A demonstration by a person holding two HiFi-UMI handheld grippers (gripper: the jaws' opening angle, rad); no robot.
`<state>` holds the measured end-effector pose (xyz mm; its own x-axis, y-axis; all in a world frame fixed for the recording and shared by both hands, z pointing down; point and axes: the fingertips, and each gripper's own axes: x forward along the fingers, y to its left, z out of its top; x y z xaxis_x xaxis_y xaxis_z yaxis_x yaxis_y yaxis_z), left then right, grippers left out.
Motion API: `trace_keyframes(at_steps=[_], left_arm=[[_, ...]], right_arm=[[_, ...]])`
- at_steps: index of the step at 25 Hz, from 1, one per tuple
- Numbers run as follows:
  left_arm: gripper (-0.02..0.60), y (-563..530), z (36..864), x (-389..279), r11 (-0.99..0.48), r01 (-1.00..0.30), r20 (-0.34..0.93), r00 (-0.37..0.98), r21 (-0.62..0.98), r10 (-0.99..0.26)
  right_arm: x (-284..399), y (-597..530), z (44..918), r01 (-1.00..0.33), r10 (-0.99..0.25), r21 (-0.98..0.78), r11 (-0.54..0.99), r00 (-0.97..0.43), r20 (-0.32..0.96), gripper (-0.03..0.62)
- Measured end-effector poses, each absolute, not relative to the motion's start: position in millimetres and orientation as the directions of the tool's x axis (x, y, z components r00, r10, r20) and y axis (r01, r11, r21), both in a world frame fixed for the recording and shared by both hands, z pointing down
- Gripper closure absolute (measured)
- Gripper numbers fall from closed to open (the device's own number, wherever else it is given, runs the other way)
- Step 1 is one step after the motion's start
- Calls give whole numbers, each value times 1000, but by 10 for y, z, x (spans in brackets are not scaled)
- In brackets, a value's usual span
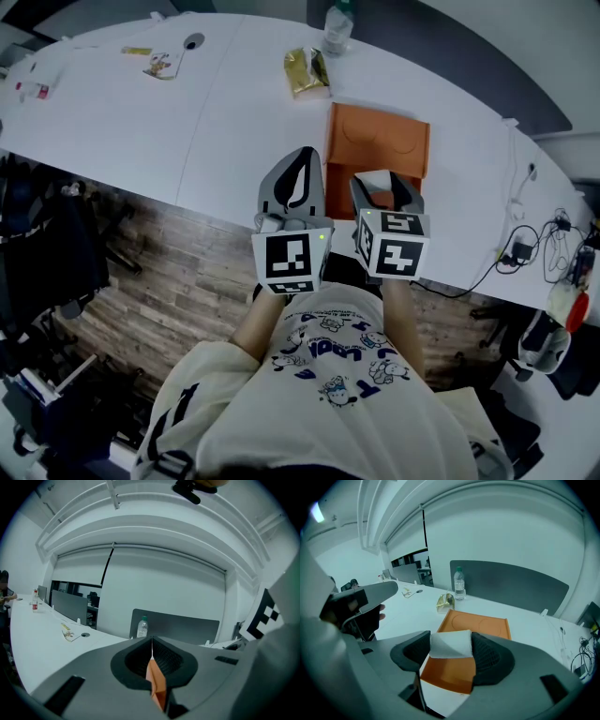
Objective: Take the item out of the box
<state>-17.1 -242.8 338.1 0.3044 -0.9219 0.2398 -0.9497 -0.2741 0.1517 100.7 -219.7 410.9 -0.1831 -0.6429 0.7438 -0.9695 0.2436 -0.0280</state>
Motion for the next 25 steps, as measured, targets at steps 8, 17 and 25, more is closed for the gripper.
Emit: trace_keyframes(at_steps=[8, 17, 25], left_arm=[[563, -2430, 3280, -165, -285, -947, 218, 311, 146, -925], [563, -2435, 3122, -132, -300, -942, 185, 325, 150, -928], [561, -2451, 3020, -128, -307, -941, 165, 328, 140, -930]], right_arm=[[1001, -2240, 3956, -975, -686, -32, 218, -177, 706, 316], [1030, -2269, 3774, -981, -735, -44, 190, -172, 655, 316], [1020, -2304, 3564, -983, -794, -51, 178, -174, 583, 316]])
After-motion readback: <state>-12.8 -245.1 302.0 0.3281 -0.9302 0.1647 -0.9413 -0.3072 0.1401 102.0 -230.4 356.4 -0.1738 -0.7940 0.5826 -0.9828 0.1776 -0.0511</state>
